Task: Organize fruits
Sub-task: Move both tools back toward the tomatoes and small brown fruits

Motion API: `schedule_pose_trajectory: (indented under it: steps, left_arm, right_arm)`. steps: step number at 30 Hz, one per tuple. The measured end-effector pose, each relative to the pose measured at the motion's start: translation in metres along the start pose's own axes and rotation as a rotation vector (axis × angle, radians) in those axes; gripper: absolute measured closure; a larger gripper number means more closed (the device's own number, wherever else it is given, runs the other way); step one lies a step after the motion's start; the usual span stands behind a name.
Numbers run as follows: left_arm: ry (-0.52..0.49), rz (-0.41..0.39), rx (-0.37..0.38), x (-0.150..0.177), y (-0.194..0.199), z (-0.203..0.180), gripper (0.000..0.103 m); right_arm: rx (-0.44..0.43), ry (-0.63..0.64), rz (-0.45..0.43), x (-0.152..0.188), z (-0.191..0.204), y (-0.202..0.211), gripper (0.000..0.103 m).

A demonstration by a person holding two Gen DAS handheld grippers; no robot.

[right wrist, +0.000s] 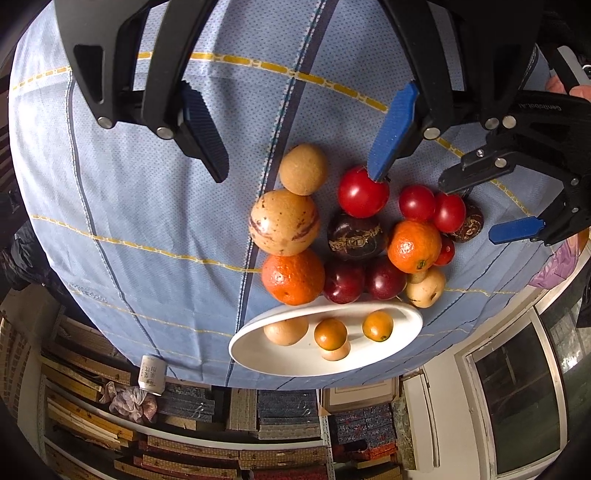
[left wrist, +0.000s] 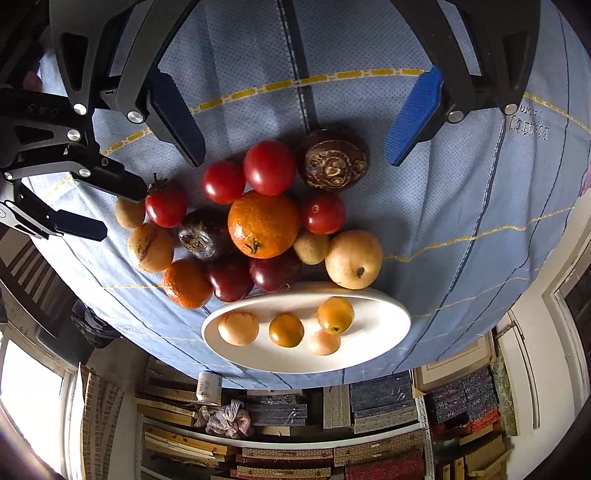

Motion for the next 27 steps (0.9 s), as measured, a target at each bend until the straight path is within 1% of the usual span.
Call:
schedule_pose_trajectory:
  steps: [1, 2, 3, 4, 5, 6, 8, 12, 18, 19, 20, 21, 23, 25, 27]
  left_arm:
    - [-0.004, 0.011, 0.009, 0.001, -0.003, -0.003, 0.008]
    - [-0.007, 0.01, -0.009, 0.001, -0.004, -0.003, 0.01]
    - [-0.011, 0.004, -0.028, 0.001, -0.005, -0.002, 0.015]
    - [-0.013, 0.003, -0.047, 0.001, -0.006, -0.001, 0.017]
    - [-0.007, 0.006, -0.047, 0.001, -0.006, 0.001, 0.019]
    - [0.003, 0.005, -0.049, 0.0, -0.005, 0.003, 0.024]
    - [0.012, 0.004, -0.058, -0.001, -0.003, 0.005, 0.031]
    - [-0.001, 0.005, -0.069, 0.0, -0.003, 0.002, 0.031]
    - [-0.023, -0.006, -0.054, 0.002, -0.001, 0.0, 0.033]
    - [-0.015, -0.009, -0.045, 0.002, 0.0, 0.0, 0.033]
    - [-0.01, -0.012, -0.034, 0.002, 0.0, 0.001, 0.034]
    - [-0.006, -0.014, -0.026, 0.002, 0.001, 0.002, 0.034]
    - [0.0, -0.015, -0.015, 0.001, 0.001, 0.003, 0.034]
    - [0.001, -0.018, -0.006, 0.001, 0.003, 0.003, 0.035]
    - [0.006, -0.024, 0.009, 0.001, 0.006, 0.005, 0.036]
  right_arm:
    - [0.007, -0.004, 0.001, 0.0, -0.001, 0.0, 0.028]
    - [-0.005, -0.01, 0.001, 0.0, -0.002, 0.0, 0.028]
    - [-0.02, -0.015, 0.0, 0.0, -0.003, 0.001, 0.028]
    - [-0.023, -0.016, 0.002, 0.0, -0.003, 0.0, 0.028]
    - [-0.023, -0.011, 0.006, 0.001, -0.003, 0.0, 0.028]
    - [-0.025, -0.005, 0.009, 0.001, -0.003, -0.001, 0.028]
    - [-0.029, 0.005, 0.016, 0.001, -0.001, -0.002, 0.028]
    - [-0.04, 0.012, 0.019, 0.0, 0.002, -0.004, 0.028]
    - [-0.047, 0.021, 0.018, -0.002, 0.005, -0.006, 0.028]
    - [-0.048, 0.022, 0.015, -0.002, 0.006, -0.006, 0.032]
    - [-0.072, 0.023, 0.015, -0.001, 0.008, -0.005, 0.044]
    - [-0.098, 0.024, 0.018, -0.001, 0.011, -0.003, 0.049]
    - [-0.1, 0.047, 0.014, 0.0, 0.017, 0.001, 0.066]
    - [-0.076, 0.072, 0.008, 0.0, 0.021, 0.003, 0.07]
    - [-0.062, 0.07, 0.011, 0.0, 0.021, 0.004, 0.074]
Point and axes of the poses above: each gripper's, at about its wrist camera, not at the fingertips, and y roughly against the way its jaws point, z to its left, x to its underside, the point moved 5 cm from there along -y, roughly the way its jaws point, and after that the axes turned 5 degrees about x, right-handed, at the moved point
